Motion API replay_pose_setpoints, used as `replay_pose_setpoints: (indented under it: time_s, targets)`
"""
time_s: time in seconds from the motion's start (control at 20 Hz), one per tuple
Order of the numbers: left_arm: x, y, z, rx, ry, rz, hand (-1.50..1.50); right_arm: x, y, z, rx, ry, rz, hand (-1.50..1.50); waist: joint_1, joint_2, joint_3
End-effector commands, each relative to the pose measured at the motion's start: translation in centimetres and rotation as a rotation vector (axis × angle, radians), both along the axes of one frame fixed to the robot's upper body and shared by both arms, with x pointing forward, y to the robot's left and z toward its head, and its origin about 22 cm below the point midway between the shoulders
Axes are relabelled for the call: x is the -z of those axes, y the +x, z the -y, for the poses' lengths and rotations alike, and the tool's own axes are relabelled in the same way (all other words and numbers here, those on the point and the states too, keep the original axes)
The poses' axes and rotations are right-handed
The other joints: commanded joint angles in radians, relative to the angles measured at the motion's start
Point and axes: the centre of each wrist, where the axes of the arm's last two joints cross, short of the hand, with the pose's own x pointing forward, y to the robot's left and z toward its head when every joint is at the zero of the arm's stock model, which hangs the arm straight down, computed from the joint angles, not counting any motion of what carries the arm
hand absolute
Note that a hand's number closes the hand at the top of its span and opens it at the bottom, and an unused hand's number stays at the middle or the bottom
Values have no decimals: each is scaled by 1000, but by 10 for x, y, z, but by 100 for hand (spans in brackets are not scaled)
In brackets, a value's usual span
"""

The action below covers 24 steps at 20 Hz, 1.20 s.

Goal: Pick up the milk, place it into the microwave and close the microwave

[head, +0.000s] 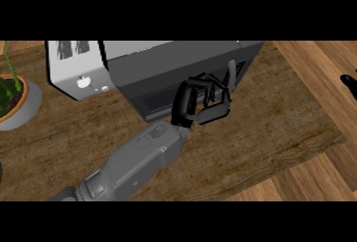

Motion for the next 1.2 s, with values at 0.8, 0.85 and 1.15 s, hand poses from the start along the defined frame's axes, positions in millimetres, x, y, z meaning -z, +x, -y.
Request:
replay_pose_setpoints:
  time_s: [0.8,0.85,1.15]
  targets:
    - [-3,17,-4,-42,1,10,150,-18,2,-2,-129,-12,-4,-150,-19,19,0]
    - [-4,18,-4,-43,2,3,150,-22,4,-1,-125,-20,-1,-150,-13,19,-1]
    - [-7,20,-2,-50,-9,8,150,-21,3,-1,-146,-12,-26,-150,-17,14,0]
